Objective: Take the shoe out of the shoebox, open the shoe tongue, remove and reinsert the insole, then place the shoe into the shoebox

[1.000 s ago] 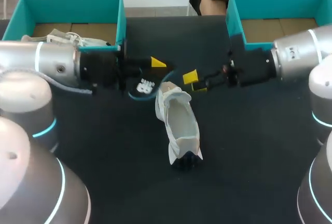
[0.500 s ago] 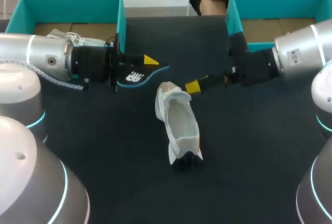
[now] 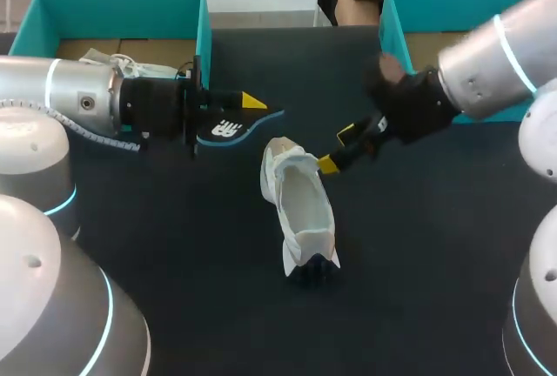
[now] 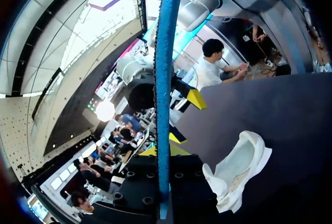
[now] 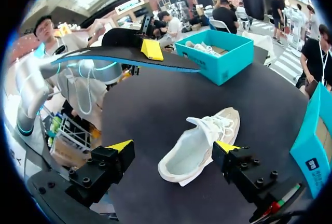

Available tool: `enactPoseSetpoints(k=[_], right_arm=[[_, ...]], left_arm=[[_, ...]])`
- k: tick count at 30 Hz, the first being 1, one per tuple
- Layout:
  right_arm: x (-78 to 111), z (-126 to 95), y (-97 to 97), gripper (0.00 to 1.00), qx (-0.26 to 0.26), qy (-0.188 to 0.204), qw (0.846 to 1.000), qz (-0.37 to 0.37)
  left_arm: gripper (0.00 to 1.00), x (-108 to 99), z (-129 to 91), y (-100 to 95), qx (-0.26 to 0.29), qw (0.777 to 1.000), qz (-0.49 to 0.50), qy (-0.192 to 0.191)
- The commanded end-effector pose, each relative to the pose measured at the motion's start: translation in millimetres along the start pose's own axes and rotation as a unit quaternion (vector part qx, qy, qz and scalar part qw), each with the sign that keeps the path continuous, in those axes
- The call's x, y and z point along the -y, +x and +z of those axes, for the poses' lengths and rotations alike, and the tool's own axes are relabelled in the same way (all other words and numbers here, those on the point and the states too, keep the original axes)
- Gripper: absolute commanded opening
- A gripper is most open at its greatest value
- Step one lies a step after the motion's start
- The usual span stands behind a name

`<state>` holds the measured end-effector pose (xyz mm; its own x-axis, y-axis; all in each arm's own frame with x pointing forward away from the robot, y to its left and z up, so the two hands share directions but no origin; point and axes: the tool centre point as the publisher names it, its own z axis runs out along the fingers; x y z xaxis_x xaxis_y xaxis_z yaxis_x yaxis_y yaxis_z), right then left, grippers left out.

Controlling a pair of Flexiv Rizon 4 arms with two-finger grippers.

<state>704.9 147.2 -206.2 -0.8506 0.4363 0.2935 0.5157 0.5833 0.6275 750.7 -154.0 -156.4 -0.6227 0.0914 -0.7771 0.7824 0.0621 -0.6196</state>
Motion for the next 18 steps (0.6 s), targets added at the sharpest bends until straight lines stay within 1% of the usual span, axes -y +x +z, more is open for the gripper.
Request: enactPoseSetpoints(k=[1,2,3,4,5,6,7,9,10,12,14,15,18], right_arm=[[-7.6,2,3.5,1.00,0.063,0.083,0.992,-0.075],[-5.8,5,1.3,1.00,0.069,0.079,0.987,-0.124],[-5.0,6,0.9,1.00,0.077,0.063,0.984,-0.148],[-2.9,7,-1.4,1.00,0.069,0.076,0.980,-0.169],[-1.3,10,-3.7,1.00,0.067,0.071,0.976,-0.193],[0.5,10,-5.7,1.00,0.064,0.052,0.974,-0.210],[2.5,12,-7.2,1.00,0.060,0.052,0.971,-0.227],[4.6,15,-10.0,1.00,0.049,0.065,0.964,-0.252],[5.0,17,-10.8,1.00,0.042,0.058,0.961,-0.268],[8.5,19,-13.3,1.00,0.033,0.059,0.954,-0.291],[12.6,23,-14.6,1.00,0.021,0.047,0.945,-0.323],[16.3,24,-16.3,1.00,0.022,0.043,0.943,-0.328],[26.4,27,-19.2,1.00,0.020,0.027,0.933,-0.360]], left_arm=[[0.00,3,1,6.1,-0.005,1.000,-0.007,0.004],[0.00,6,2,11.9,-0.009,1.000,-0.017,0.006],[0.00,9,2,16.2,-0.013,1.000,-0.024,0.013],[0.00,12,2,19.0,-0.012,0.999,-0.030,0.016],[0.00,16,2,22.1,-0.011,0.999,-0.037,0.020],[0.00,19,1,23.2,-0.011,0.999,-0.036,0.024],[0.00,23,0,24.8,0.002,0.999,-0.035,0.024],[0.00,31,0,29.0,0.013,0.998,-0.042,0.036],[0.00,34,-1,30.9,0.018,0.998,-0.047,0.040],[0.00,39,1,38.8,0.018,0.997,-0.056,0.047],[0.00,44,4,48.4,0.011,0.996,-0.065,0.053],[0.00,45,6,53.4,0.011,0.996,-0.071,0.053],[0.00,52,12,66.4,0.014,0.995,-0.081,0.057]])
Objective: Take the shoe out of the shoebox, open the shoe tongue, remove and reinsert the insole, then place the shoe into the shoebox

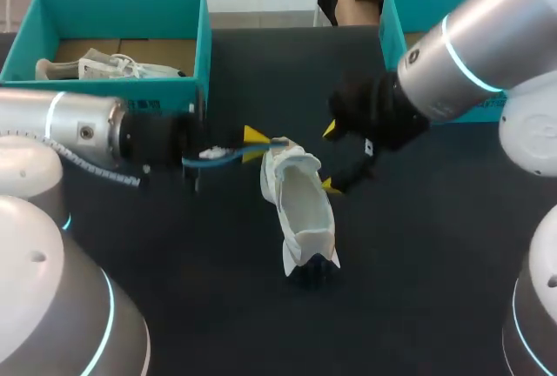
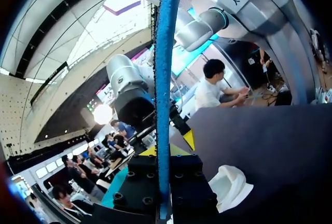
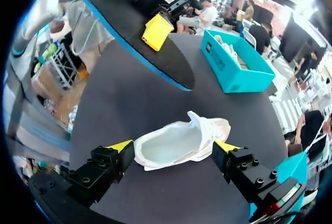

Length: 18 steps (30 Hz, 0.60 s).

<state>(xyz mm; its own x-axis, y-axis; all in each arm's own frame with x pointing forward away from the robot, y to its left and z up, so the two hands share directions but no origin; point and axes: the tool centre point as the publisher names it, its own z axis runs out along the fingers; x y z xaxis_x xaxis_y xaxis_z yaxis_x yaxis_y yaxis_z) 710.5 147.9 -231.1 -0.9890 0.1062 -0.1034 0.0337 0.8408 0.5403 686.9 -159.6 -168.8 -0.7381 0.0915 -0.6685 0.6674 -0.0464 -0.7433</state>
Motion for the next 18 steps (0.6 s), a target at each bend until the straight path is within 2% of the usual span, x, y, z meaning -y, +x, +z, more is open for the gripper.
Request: enactPoseSetpoints(k=[1,7,18], right_arm=[[16.6,13,2.4,1.00,-0.001,-0.065,0.992,-0.107],[33.7,28,7.4,1.00,-0.005,-0.071,0.989,-0.130],[55.5,46,14.3,1.00,-0.007,-0.065,0.993,-0.096]], left_arm=[[0.00,6,7,21.9,0.017,1.000,-0.003,-0.002],[0.00,4,20,42.4,0.017,1.000,0.004,-0.005],[0.00,-22,41,64.9,0.032,0.999,0.004,-0.002]])
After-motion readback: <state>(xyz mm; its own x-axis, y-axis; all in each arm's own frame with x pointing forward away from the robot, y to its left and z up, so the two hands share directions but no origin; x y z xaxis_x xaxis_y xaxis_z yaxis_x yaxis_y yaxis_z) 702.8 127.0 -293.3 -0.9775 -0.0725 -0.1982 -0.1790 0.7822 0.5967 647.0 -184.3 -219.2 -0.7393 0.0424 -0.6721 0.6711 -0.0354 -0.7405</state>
